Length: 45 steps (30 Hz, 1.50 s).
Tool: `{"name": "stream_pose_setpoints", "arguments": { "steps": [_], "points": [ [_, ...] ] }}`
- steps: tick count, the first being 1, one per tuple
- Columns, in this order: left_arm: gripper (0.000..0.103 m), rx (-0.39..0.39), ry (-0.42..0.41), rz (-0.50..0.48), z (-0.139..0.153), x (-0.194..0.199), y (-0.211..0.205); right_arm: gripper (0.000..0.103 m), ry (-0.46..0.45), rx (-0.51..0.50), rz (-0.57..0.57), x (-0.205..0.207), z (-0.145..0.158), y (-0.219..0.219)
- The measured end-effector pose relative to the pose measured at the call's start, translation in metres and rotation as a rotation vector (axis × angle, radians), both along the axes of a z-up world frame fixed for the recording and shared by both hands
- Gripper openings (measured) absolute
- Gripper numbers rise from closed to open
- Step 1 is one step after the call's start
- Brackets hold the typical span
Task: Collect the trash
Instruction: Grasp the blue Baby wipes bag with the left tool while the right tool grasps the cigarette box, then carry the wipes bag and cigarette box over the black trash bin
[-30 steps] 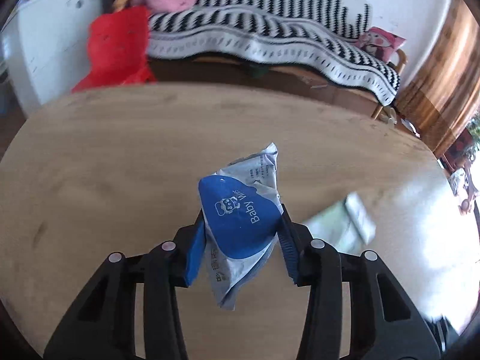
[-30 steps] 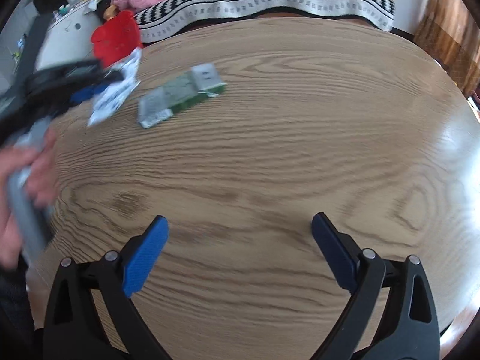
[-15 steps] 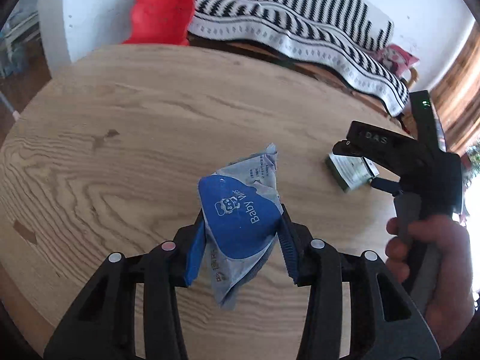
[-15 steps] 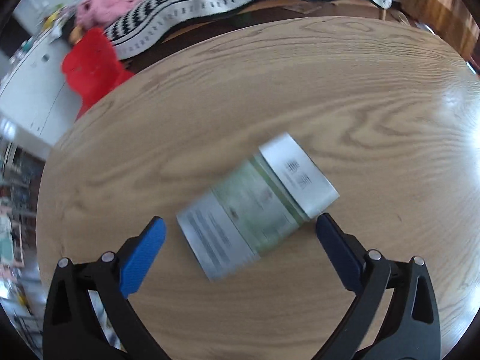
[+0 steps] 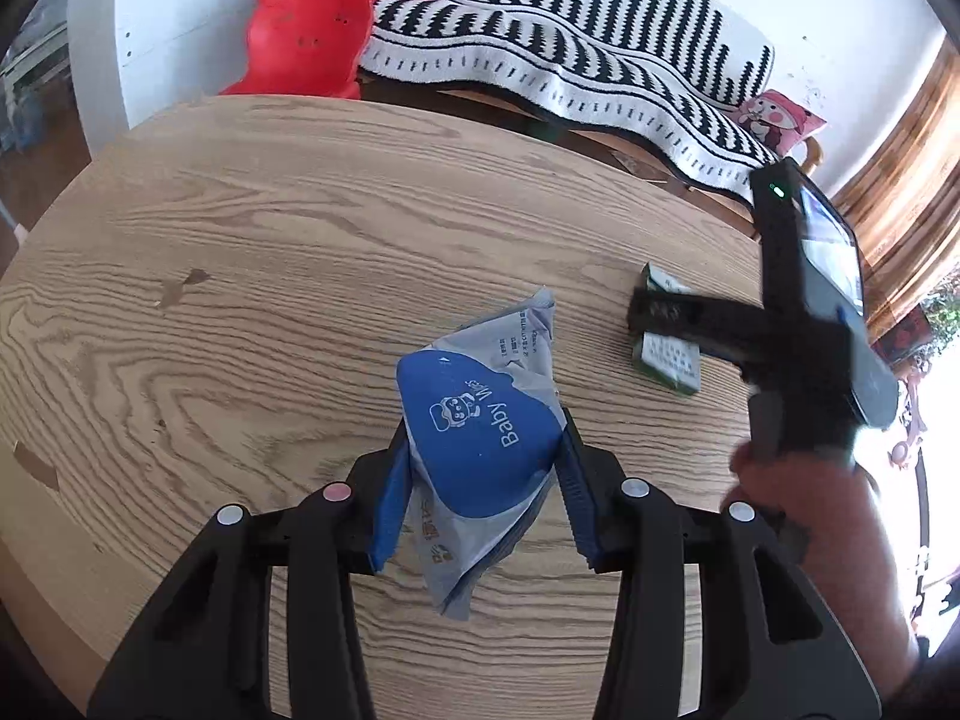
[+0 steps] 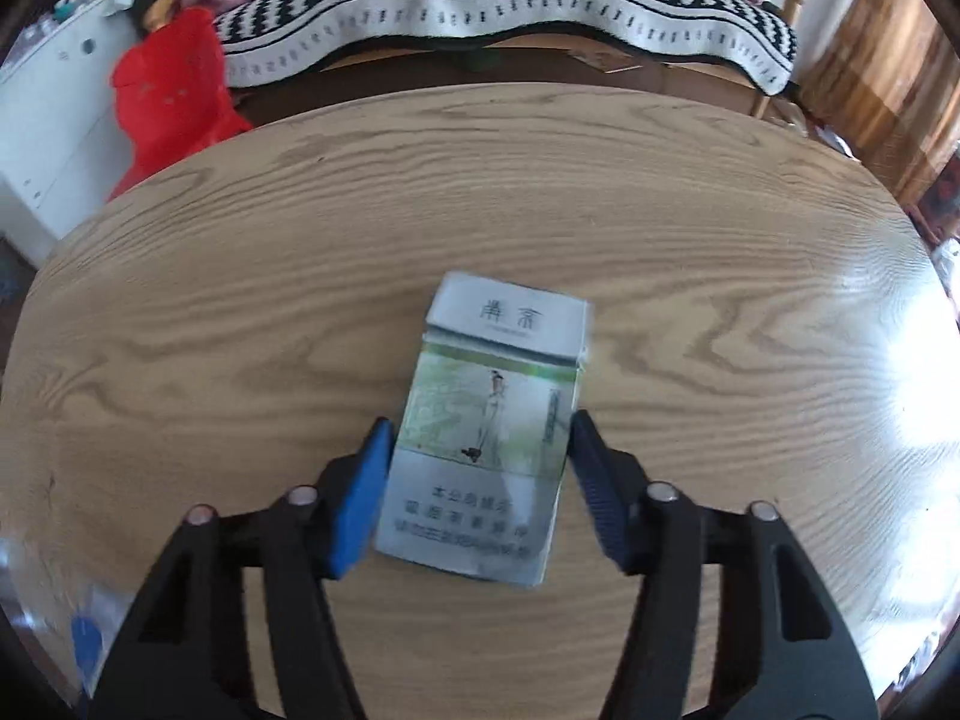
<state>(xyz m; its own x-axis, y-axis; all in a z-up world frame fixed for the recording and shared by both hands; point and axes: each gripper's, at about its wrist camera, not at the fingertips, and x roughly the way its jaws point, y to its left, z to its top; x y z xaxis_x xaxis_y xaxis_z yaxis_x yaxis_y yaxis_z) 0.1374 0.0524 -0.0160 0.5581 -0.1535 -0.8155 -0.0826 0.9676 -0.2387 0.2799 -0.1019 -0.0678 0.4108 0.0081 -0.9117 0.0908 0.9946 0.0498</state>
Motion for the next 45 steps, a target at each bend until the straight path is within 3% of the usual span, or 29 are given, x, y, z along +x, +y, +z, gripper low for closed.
{"name": "stream_pose_setpoints", "arguments": {
  "steps": [5,13,20,26,29,36,45],
  "points": [
    [0.044,0.021,-0.018,-0.071,0.005,-0.004,-0.039,0.058,-0.039,0.031,0.009,-0.056,0.017,-0.046],
    [0.044,0.063,-0.076,-0.287,0.014,-0.035,-0.140,0.058,-0.094,0.035,-0.081,-0.190,0.031,-0.174],
    [0.044,0.040,-0.128,-0.486,0.017,-0.074,-0.244,0.058,-0.140,-0.018,-0.265,-0.306,0.019,-0.302],
    [0.044,0.015,-0.131,-0.652,0.006,-0.113,-0.340,0.058,-0.132,0.026,-0.441,-0.385,0.003,-0.398],
    [0.044,0.007,-0.126,-0.749,-0.003,-0.140,-0.392,0.058,-0.135,0.046,-0.510,-0.417,-0.002,-0.434],
    [0.044,0.038,-0.144,-0.932,-0.028,-0.202,-0.468,0.059,-0.089,0.081,-0.599,-0.474,-0.030,-0.485],
    [0.044,0.051,-0.113,-0.984,-0.046,-0.222,-0.503,0.059,0.041,0.190,-0.681,-0.504,-0.074,-0.526]
  ]
}}
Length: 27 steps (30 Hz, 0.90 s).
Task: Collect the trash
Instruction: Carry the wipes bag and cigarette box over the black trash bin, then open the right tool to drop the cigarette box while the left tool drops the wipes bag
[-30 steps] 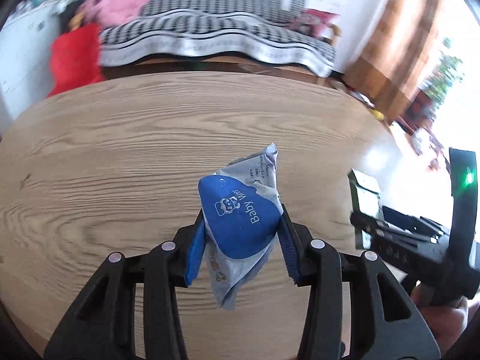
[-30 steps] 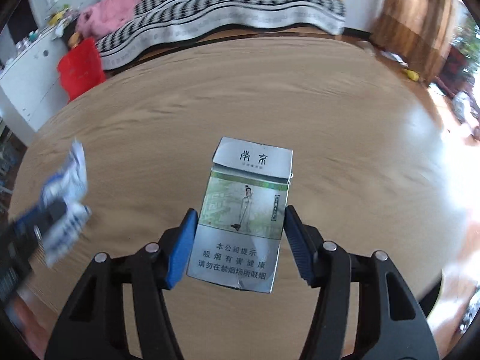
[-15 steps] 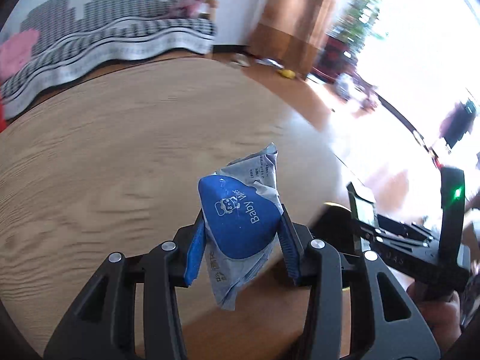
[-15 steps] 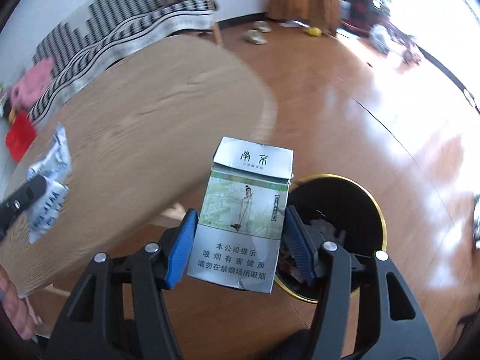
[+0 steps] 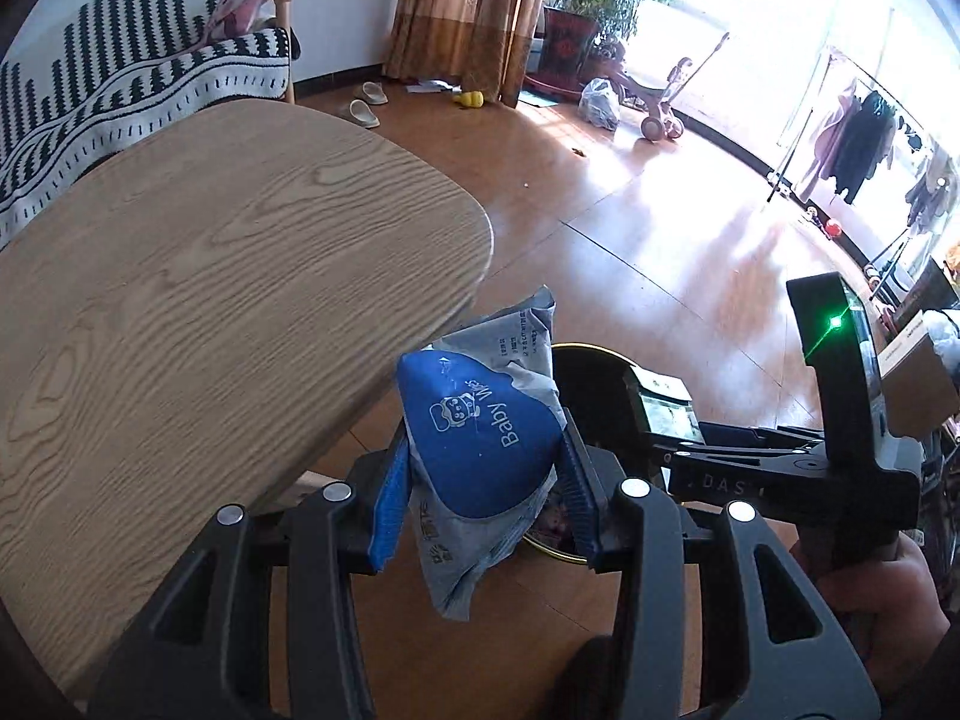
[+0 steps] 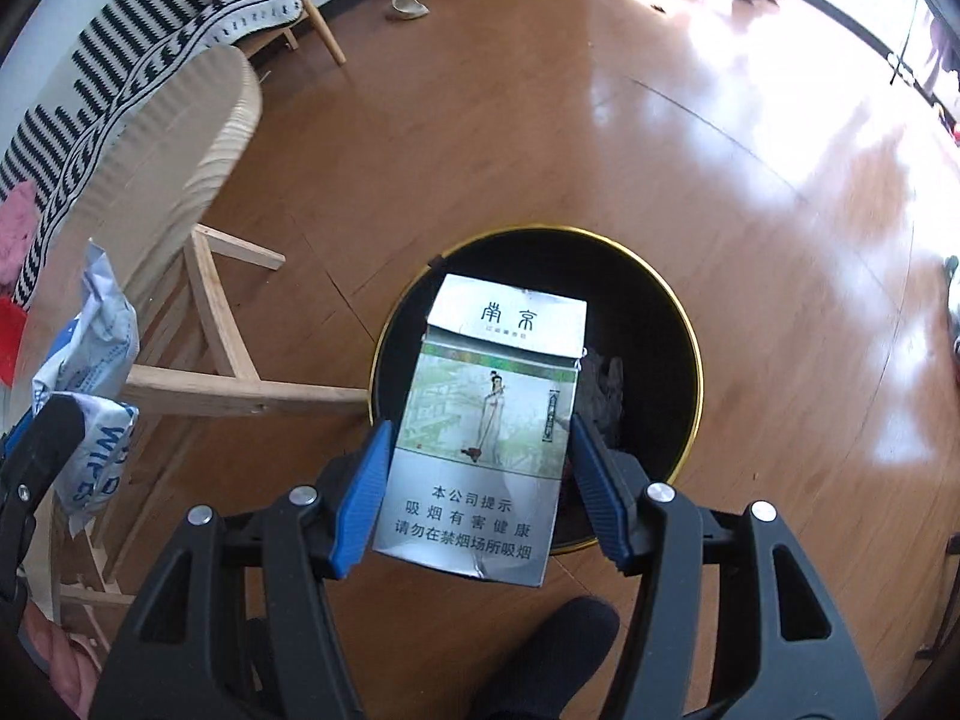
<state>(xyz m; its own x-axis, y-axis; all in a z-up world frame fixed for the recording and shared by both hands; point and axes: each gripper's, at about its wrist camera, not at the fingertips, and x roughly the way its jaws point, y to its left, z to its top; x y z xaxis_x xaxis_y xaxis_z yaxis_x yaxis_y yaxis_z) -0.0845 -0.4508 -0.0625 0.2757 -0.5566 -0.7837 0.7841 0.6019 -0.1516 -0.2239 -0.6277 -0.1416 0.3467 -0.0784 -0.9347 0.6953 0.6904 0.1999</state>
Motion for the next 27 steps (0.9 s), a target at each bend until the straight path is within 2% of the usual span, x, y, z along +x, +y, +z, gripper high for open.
{"name": "stream_pose_setpoints", "arguments": {
  "steps": [4,14,16,17,18,27],
  "points": [
    [0.044,-0.004,0.016,0.001,-0.003,-0.003,-0.010,0.059,0.009,0.011,-0.012,0.016,-0.001,-0.007],
    [0.044,-0.013,0.035,-0.009,-0.005,-0.008,-0.025,0.057,0.004,0.010,-0.030,0.018,0.003,-0.006],
    [0.044,-0.011,0.038,-0.012,-0.007,-0.002,-0.026,0.069,0.003,0.012,-0.040,0.017,0.003,-0.008],
    [0.044,-0.010,0.040,-0.013,-0.008,-0.001,-0.027,0.083,-0.001,0.008,-0.054,0.016,0.004,-0.008],
    [0.044,-0.009,0.041,-0.015,-0.009,0.001,-0.027,0.086,-0.007,0.004,-0.062,0.015,0.005,-0.009],
    [0.044,-0.003,0.064,-0.029,-0.018,0.004,-0.034,0.087,-0.035,0.001,-0.107,0.007,0.016,-0.020]
  ]
}}
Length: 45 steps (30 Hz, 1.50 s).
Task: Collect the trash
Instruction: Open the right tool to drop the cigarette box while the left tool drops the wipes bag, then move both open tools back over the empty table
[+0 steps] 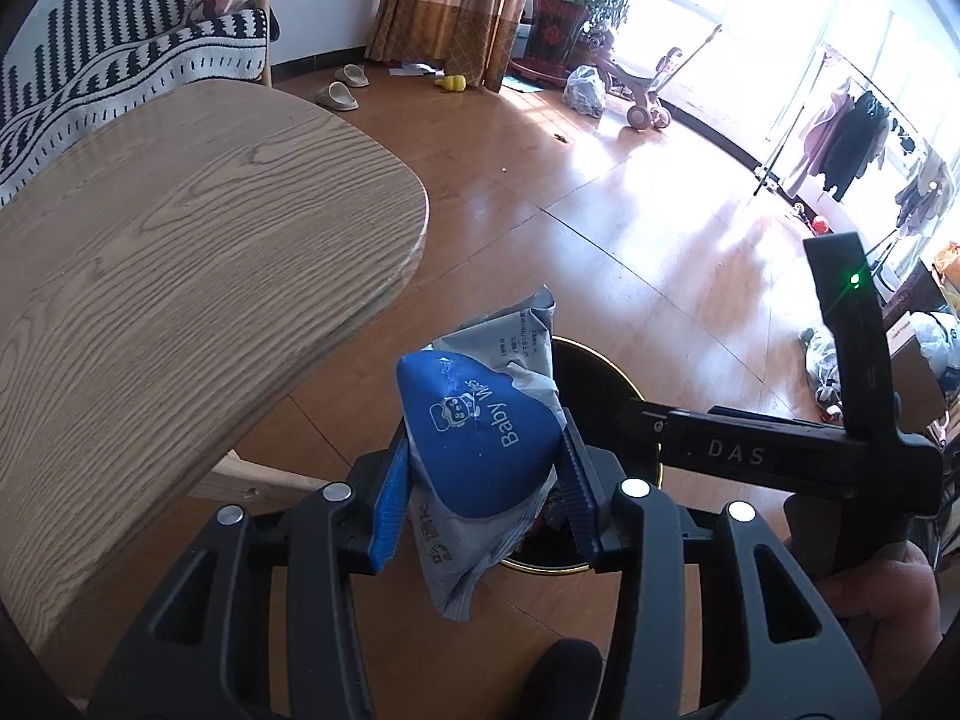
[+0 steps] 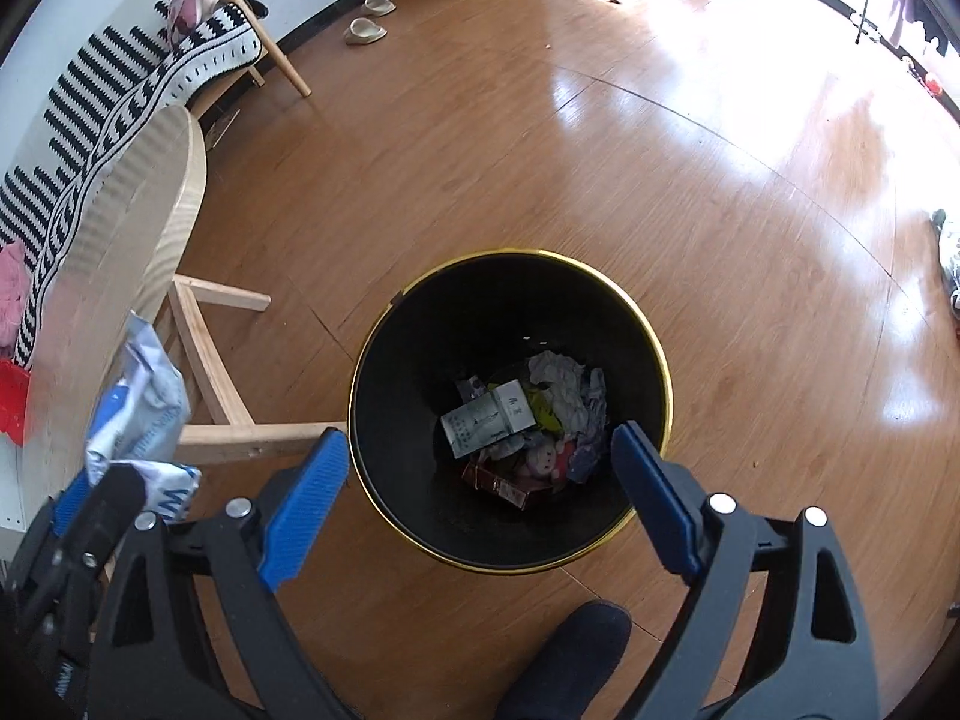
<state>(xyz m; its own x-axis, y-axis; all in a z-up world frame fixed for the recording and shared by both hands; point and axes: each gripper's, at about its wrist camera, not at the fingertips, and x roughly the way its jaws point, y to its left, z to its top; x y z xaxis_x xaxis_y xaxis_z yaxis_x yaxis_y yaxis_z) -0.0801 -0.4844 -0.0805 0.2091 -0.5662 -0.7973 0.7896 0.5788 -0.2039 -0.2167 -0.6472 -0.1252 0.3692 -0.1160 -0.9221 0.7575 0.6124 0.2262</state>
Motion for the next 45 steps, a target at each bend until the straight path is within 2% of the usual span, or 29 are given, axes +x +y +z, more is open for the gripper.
{"name": "stream_pose_setpoints", "arguments": {
  "steps": [6,14,16,18,23,26,29,34,40,45],
  "points": [
    [0.044,0.010,0.056,-0.049,-0.018,-0.001,-0.015,0.091,-0.034,-0.037,-0.086,-0.018,0.021,-0.013],
    [0.044,0.004,0.101,-0.119,-0.037,-0.010,-0.049,0.091,-0.107,-0.031,-0.193,-0.041,0.040,-0.029],
    [0.050,0.006,0.110,-0.130,-0.040,-0.012,-0.054,0.093,-0.113,-0.035,-0.199,-0.040,0.044,-0.031],
    [0.074,-0.002,0.092,-0.133,-0.038,-0.015,-0.056,0.093,-0.114,-0.044,-0.196,-0.039,0.047,-0.030],
    [0.088,-0.006,0.037,-0.136,-0.027,-0.017,-0.047,0.093,-0.111,-0.047,-0.183,-0.030,0.051,-0.024],
    [0.093,-0.015,0.001,-0.108,-0.012,-0.010,-0.027,0.093,-0.121,-0.055,-0.150,-0.015,0.059,-0.012],
    [0.095,-0.021,-0.039,-0.053,0.010,0.007,0.005,0.093,-0.136,-0.075,-0.088,0.008,0.071,0.006],
    [0.096,-0.003,-0.105,0.159,0.042,0.061,0.099,0.094,-0.174,-0.139,0.094,0.073,0.098,0.065],
    [0.096,0.062,-0.184,0.429,0.073,0.119,0.229,0.094,-0.233,-0.207,0.397,0.165,0.122,0.185],
    [0.096,0.091,-0.222,0.630,0.092,0.142,0.336,0.094,-0.270,-0.202,0.573,0.221,0.127,0.276]
  ]
}}
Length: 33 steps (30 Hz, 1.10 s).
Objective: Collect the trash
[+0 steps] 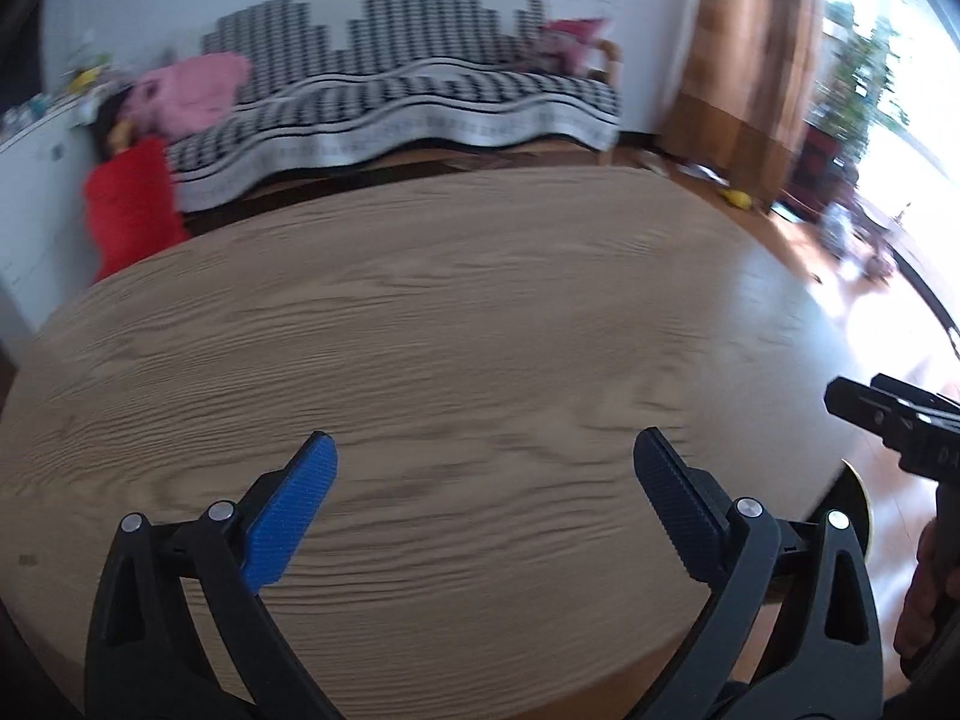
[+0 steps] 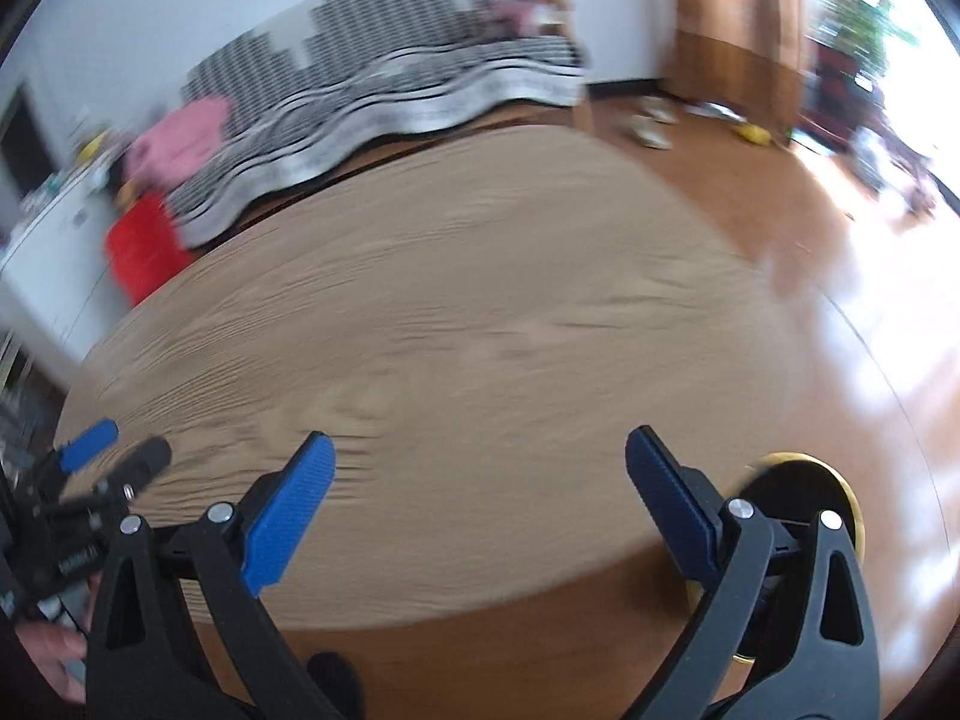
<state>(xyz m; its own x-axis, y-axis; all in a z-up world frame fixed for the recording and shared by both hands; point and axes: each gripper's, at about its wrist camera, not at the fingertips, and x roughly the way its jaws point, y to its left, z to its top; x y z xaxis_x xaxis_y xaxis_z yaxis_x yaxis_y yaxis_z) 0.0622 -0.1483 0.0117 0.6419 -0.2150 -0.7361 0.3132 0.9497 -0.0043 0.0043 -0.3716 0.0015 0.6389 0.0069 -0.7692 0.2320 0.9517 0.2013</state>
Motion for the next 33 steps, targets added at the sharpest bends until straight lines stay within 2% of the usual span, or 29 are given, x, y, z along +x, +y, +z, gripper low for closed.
{"name": "stream_pose_setpoints", "arguments": {
  "steps": [2,7,11,14,33],
  "points": [
    [0.096,0.013,-0.012,0.075,0.002,0.004,0.042,0.094,-0.003,0.001,0.069,0.021,0.000,0.040],
    [0.096,0.027,-0.004,0.179,0.000,0.011,0.108,0.094,-0.004,-0.043,0.188,0.054,-0.003,0.115],
    [0.096,0.061,-0.008,0.200,-0.005,0.016,0.136,0.094,0.007,-0.062,0.240,0.072,-0.011,0.158],
    [0.096,0.055,-0.001,0.215,-0.008,0.028,0.148,0.094,0.019,-0.076,0.252,0.084,-0.017,0.176],
    [0.096,0.003,0.014,0.210,-0.011,0.035,0.158,0.095,0.053,-0.086,0.247,0.098,-0.034,0.185]
  ]
}}
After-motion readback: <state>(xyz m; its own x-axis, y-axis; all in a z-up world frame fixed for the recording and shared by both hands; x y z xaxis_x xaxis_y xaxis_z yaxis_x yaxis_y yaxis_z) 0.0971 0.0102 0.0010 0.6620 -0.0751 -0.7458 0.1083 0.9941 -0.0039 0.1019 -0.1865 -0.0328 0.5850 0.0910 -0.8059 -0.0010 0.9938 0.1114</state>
